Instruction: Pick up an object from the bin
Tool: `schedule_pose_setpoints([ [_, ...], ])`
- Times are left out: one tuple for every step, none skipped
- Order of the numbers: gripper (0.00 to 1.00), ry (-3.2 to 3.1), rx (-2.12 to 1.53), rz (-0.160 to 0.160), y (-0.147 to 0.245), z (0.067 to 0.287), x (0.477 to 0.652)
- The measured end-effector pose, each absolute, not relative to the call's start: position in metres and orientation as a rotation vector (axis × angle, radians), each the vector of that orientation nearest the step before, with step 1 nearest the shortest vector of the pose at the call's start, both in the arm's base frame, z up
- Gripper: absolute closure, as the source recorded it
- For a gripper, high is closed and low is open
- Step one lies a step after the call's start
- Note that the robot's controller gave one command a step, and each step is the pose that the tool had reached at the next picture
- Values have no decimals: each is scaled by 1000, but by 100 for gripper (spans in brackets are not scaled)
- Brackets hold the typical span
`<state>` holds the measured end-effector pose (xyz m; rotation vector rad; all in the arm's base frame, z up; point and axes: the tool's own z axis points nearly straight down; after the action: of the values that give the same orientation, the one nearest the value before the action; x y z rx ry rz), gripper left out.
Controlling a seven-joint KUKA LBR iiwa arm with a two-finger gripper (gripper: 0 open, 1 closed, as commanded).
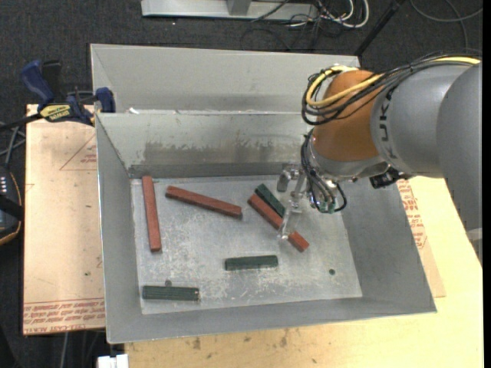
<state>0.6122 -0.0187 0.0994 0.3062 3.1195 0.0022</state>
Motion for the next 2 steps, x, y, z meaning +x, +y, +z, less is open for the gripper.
schedule_pose_setpoints([
  [100,3121,340,5,-22,60,613],
  [100,3119,342,5,-22,61,613],
])
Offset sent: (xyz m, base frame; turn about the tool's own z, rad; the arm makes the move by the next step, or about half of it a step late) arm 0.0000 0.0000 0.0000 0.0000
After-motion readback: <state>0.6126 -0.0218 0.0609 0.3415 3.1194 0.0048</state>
